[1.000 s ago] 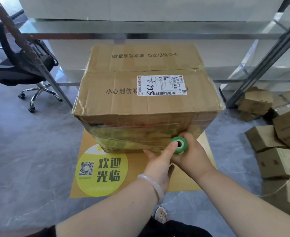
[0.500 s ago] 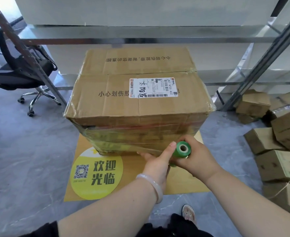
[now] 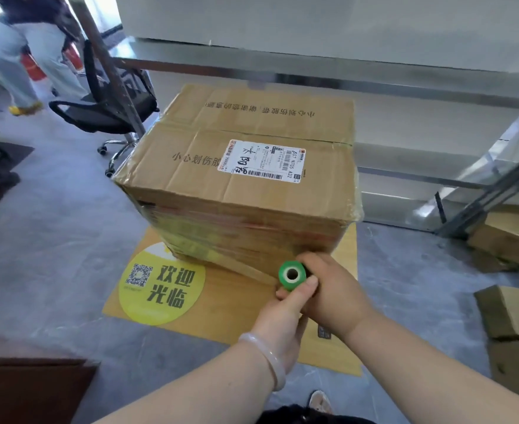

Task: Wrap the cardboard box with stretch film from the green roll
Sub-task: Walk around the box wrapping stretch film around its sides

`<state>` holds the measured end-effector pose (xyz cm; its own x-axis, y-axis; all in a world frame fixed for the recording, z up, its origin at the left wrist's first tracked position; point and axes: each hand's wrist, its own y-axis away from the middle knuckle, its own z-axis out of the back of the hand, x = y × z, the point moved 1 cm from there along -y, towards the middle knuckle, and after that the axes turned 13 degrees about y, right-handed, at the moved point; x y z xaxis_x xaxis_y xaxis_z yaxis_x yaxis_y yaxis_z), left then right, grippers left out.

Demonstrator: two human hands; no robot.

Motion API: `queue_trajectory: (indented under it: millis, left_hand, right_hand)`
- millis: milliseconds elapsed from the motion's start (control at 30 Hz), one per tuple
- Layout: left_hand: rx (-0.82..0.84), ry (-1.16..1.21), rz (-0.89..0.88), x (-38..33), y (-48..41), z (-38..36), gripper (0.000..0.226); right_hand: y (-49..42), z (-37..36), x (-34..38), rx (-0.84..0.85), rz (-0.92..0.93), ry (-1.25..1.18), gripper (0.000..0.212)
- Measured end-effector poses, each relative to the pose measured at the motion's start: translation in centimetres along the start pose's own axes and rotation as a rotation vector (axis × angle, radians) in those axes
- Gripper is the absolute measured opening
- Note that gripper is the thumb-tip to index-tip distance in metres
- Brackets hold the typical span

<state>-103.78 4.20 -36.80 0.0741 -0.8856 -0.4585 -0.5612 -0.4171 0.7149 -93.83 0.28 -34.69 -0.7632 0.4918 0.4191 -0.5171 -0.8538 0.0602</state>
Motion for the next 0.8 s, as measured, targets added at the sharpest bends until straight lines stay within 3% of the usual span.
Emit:
queue_trajectory:
  millis: [67,200,400,500,600,733,800]
  left_hand:
    - [-0.009,0.058,-0.037,0.3,0.4,-0.5,0.035]
    - [0.004,0.172,-0.126,1.1,0.7,-0.8,0.062]
    - [-0.105,0.168,-0.195,2.2,0.7,-2.1,0.070]
    - [-0.132,0.141,-0.200,2.3,0.8,-2.9,0.085]
    - [-0.107,0.132,-0.207,2.6,1.1,-3.8,0.080]
    - [-0.079,0.176,-0.187,2.5,0.6,-4.8,0.123]
    - [-0.068,0.179,-0.181,2.7,0.4,-5.1,0.134]
  right_hand:
    - [0.2,0.1,-0.1,-0.004,0.002,0.010,0.048]
    - [0.3,0.8,-0.5,0.007,0.021,-0.018,0.051]
    - [0.6,1.2,-2.8,0.080,0.105,-0.154,0.034]
    - [1.2,1.7,-4.0,0.101,0.130,-0.243,0.033]
    - [1.7,2.4,-4.8,0.093,0.070,-0.331,0.040]
    - [2.0,3.3,-5.0,-0.010,0.062,-0.347,0.047]
    - [2.1,3.9,-5.0,-0.064,0.104,-0.336,0.047]
